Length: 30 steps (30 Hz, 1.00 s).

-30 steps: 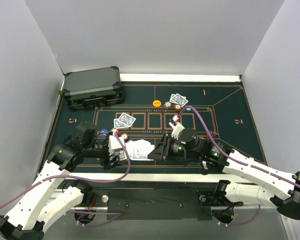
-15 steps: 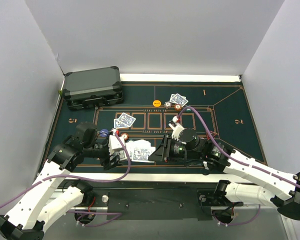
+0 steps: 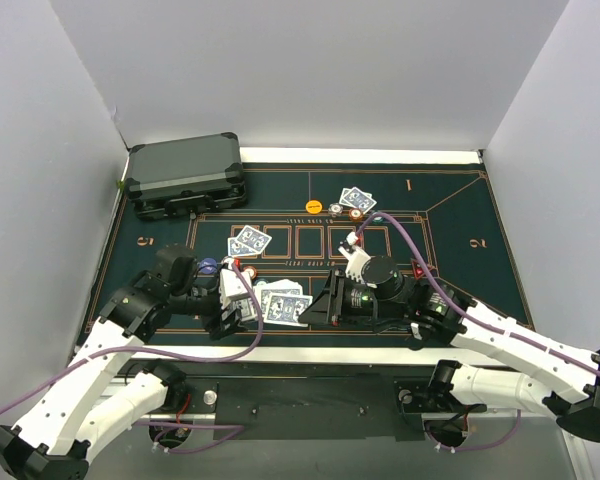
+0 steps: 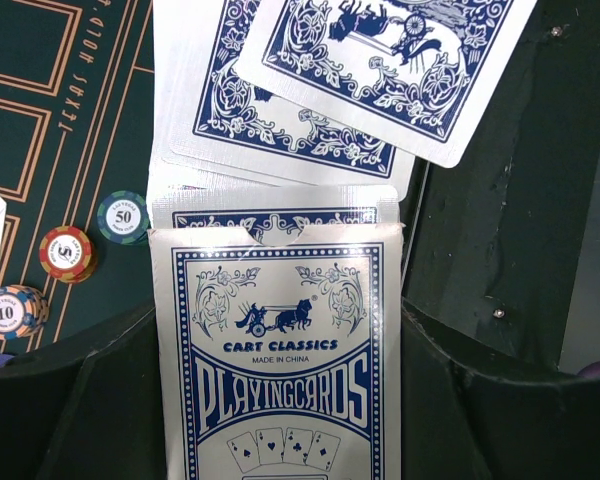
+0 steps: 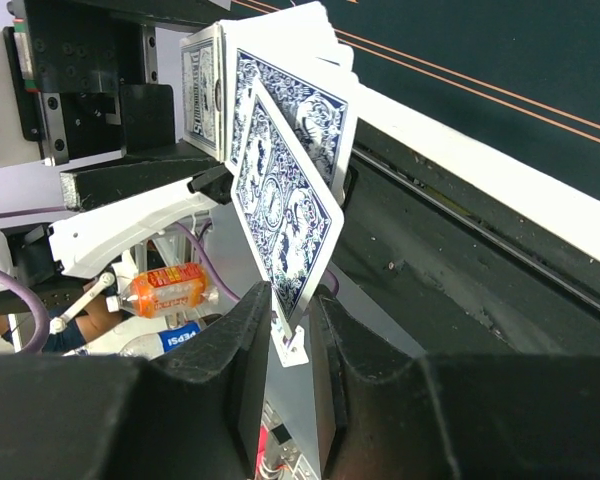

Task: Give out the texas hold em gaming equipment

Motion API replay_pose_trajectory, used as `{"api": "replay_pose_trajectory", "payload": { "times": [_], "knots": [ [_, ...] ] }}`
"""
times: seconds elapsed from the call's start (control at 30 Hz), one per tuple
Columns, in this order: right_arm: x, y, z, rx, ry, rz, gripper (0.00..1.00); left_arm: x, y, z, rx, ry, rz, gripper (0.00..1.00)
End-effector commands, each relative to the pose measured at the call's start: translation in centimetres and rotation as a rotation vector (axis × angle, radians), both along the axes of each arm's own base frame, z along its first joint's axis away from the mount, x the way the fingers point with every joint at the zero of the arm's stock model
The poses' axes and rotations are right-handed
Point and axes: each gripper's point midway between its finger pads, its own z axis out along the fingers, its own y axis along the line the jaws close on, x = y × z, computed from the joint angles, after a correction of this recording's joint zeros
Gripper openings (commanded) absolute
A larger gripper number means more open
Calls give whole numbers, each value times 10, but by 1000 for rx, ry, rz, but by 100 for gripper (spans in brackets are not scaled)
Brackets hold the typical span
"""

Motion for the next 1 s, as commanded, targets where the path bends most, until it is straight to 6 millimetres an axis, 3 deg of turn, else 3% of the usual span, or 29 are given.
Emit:
{"api": "replay_pose_trajectory", "payload": {
  "times": [0.0, 0.47, 0.97],
  "knots": [
    [-2, 0, 22, 49, -24, 13, 18, 3, -9, 9, -49, -19, -17, 0],
    [-2, -2, 29, 92, -28, 4, 9, 5, -10, 9, -52, -17, -13, 0],
    [7, -5, 22, 90, -29, -43, 0, 6, -9, 11, -52, -26, -9, 0]
  ]
}}
